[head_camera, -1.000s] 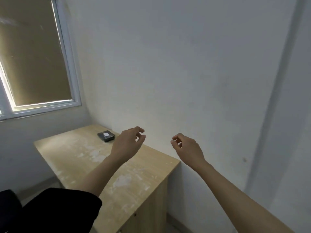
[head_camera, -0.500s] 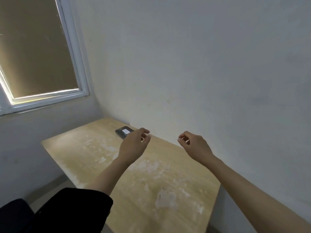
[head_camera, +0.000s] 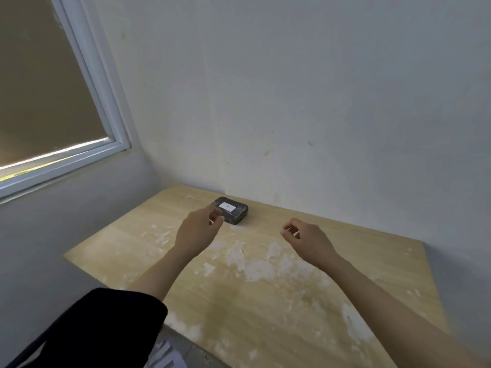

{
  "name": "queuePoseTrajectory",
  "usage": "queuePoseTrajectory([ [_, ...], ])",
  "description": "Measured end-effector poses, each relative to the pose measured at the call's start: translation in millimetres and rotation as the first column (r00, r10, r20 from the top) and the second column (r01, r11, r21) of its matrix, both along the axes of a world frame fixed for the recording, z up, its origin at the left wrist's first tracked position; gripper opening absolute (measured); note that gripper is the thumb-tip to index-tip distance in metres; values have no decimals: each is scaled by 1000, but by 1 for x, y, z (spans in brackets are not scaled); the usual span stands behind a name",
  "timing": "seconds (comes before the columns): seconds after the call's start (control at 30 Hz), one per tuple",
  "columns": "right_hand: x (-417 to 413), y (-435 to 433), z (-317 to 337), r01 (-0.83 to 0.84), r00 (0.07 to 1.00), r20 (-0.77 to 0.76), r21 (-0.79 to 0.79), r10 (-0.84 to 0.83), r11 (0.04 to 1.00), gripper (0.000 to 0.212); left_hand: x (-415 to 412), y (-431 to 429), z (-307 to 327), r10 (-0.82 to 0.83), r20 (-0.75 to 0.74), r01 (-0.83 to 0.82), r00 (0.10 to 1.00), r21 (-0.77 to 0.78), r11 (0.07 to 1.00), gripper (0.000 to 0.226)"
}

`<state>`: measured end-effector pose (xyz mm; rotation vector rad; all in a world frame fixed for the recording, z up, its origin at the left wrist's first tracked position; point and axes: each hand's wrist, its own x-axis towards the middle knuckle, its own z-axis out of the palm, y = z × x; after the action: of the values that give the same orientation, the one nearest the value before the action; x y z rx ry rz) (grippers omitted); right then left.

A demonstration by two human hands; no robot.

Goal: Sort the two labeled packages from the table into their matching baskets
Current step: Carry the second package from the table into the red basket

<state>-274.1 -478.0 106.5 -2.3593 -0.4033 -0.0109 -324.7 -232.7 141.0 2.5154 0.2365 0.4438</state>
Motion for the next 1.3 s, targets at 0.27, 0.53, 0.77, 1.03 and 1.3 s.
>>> queuePoseTrajectory([
  [0.27,84,100,-52,61,989,-134,-31,-65,998,22,104,117,-63,-30,-112,29,993,-11,1000,27],
  [0.53,129,142,-78,82,976,-199,-23,-85,996,26,147,148,-106,-79,-219,76,972,-25,997,33],
  [0.77,172,188,-115,141,935,-322,-55,-151,989,26,210,191,-149,-126,-316,112,940,-61,992,40],
  [1.03,200,223,-159,276,850,-424,-147,-312,950,31,279,229,-231,-206,-445,215,872,-30,976,58],
  [1.3,234,272,-199,489,791,-339,-149,-509,859,56,291,256,-289,-260,-388,334,884,136,933,72],
])
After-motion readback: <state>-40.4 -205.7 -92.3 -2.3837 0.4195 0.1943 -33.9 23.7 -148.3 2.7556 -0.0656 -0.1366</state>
